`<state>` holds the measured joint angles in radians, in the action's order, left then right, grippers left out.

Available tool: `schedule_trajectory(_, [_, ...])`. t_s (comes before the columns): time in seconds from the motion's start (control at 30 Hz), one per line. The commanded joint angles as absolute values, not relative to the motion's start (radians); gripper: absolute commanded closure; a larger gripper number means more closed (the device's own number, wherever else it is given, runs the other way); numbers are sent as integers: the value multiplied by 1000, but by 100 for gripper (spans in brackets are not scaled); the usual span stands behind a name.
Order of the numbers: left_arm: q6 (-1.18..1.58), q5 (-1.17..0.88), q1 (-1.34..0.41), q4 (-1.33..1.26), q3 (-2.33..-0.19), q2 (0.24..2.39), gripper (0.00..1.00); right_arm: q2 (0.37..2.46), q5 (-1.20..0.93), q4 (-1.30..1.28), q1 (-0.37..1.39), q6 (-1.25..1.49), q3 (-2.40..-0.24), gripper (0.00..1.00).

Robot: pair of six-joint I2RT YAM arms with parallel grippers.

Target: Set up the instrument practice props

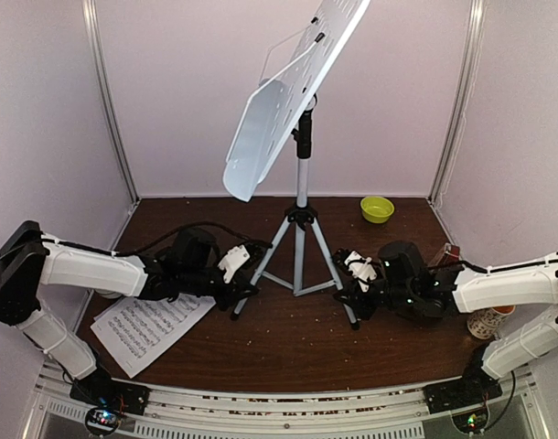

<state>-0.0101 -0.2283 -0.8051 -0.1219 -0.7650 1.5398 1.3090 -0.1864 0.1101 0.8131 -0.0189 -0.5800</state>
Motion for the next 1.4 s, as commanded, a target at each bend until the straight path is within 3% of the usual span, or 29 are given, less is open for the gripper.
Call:
schedule_trajectory(0.0, [86, -151, -749, -33, -705, 1508, 100, 1278, -36, 11, 773, 114, -559, 100])
schedule_trajectory(0.63, [125, -64, -773, -124, -736, 1555, 100, 1647, -68, 4, 626, -85, -997, 100])
schedule_trajectory(0.83, [189, -29, -836, -129, -810, 1601, 100, 1670, -93, -12, 600, -126, -1054, 81])
schedule_trajectory(0.97, [231, 3, -853, -114, -852, 1624, 99, 1640, -130, -16, 600, -119, -1050, 54])
schedule_trajectory(1.17, [259, -17, -873, -130, -863, 1616, 58, 1561, -155, 0, 603, -78, -999, 35])
schedule_trajectory(1.27, [261, -12, -903, -127, -886, 1630, 54, 1508, -162, 8, 603, -44, -965, 26])
schedule_trajectory(1.3, [265, -13, -911, -130, -892, 1637, 53, 1485, -157, 9, 603, -31, -956, 17])
schedule_trajectory(1.37, [274, -16, -930, -134, -908, 1653, 53, 1460, -152, 4, 603, -9, -948, 10])
